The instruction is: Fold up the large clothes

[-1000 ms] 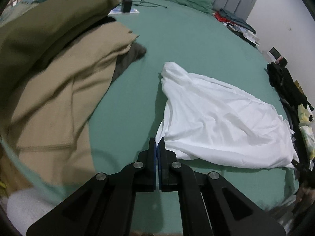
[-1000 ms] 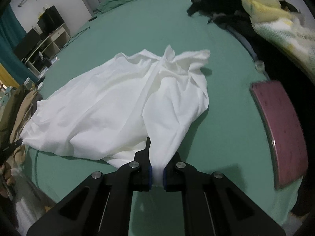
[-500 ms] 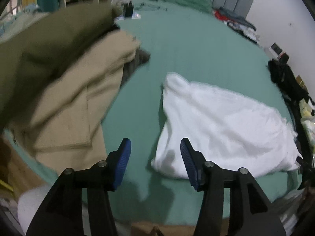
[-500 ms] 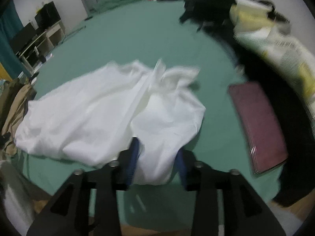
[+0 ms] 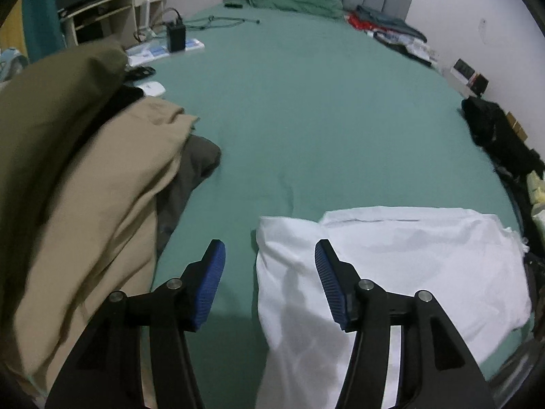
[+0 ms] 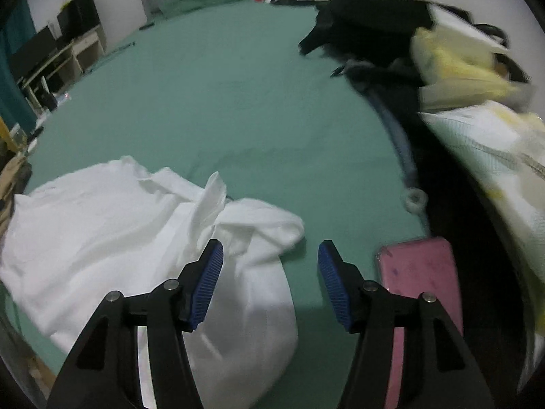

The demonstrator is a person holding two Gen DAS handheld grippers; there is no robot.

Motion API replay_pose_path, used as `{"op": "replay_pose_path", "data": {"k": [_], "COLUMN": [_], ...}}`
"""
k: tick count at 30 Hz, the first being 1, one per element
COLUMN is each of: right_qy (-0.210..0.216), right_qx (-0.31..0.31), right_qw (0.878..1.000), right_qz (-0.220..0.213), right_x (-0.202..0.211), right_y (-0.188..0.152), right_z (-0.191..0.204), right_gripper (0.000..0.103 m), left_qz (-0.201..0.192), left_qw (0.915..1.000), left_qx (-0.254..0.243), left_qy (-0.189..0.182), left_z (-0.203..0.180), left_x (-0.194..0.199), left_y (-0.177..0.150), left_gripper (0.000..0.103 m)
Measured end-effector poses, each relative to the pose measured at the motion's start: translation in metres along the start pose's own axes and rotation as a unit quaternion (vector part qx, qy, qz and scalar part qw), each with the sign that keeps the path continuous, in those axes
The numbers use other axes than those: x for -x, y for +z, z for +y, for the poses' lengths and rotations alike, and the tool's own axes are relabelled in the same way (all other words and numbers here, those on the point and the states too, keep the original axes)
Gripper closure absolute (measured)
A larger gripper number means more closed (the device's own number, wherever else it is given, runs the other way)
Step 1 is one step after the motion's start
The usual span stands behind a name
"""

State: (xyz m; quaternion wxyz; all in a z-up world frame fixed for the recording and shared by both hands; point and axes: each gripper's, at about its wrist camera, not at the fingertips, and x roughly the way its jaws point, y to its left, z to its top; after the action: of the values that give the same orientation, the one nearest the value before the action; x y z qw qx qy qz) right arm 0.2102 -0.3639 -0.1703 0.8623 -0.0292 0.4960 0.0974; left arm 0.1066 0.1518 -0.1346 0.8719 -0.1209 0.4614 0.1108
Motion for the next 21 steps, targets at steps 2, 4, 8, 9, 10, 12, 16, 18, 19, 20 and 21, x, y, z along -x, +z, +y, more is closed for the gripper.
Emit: {"op": "replay_pose_path", "data": {"k": [2,4,8,9,10,12,16,18,19,20,21], "right_qy": [-0.022,-0.036,-0.033,-0.039,-0.043,-0.048,-0.044,-0.048,-0.05,-0.046,-0.043], "right_qx": [0.009,0.013,0.004,0.0,-0.006,-0.027,-0.062,-0.081,-0.09,-0.099,-0.105], "right_qw": [1.0,0.999,0.999,0.999,0.999,0.998,0.997,0.996,0.995,0.994,0.994], "right_qz": [0.015,0.016,0.009,-0.002,-0.011,-0.022,-0.014,-0.005,0.002,0.008,0.005], "right_x": [-0.017,-0.029,-0.039,-0.038,-0.036,-0.033,-0.042,-0.05,-0.055,-0.059,-0.06], "right_y": [0.008,0.016,0.031,0.037,0.041,0.049,0.056,0.056,0.055,0.054,0.054], "right_z": [0.002,0.002,-0.002,-0.004,-0.007,-0.015,-0.028,-0.035,-0.038,-0.04,-0.042], "right_gripper": [0.045,0.053,0.101,0.101,0.101,0.101,0.101,0.101,0.1,0.1,0.1], "left_qz": [0.009,0.017,0.053,0.057,0.048,0.039,0.017,0.002,-0.004,-0.004,0.006], "left_qw": [0.9999,0.9998,0.9984,0.9982,0.9986,0.9986,0.9994,0.9989,0.9982,0.9979,0.9978], "left_qx": [-0.007,-0.009,-0.013,-0.013,-0.019,-0.035,-0.005,0.022,0.035,0.041,0.049], "left_qy": [0.006,0.007,0.009,0.01,0.011,0.002,0.029,0.041,0.048,0.051,0.044], "left_z": [-0.002,-0.005,-0.011,-0.01,-0.012,-0.014,0.001,0.012,0.016,0.018,0.02], "left_x": [-0.018,-0.033,-0.068,-0.072,-0.071,-0.072,-0.066,-0.059,-0.057,-0.057,-0.059], "left_y": [0.005,0.008,0.011,0.012,0.014,0.018,0.02,0.022,0.023,0.023,0.023], "left_gripper": [0.042,0.038,0.038,0.038,0.042,0.091,0.099,0.099,0.099,0.099,0.099]}}
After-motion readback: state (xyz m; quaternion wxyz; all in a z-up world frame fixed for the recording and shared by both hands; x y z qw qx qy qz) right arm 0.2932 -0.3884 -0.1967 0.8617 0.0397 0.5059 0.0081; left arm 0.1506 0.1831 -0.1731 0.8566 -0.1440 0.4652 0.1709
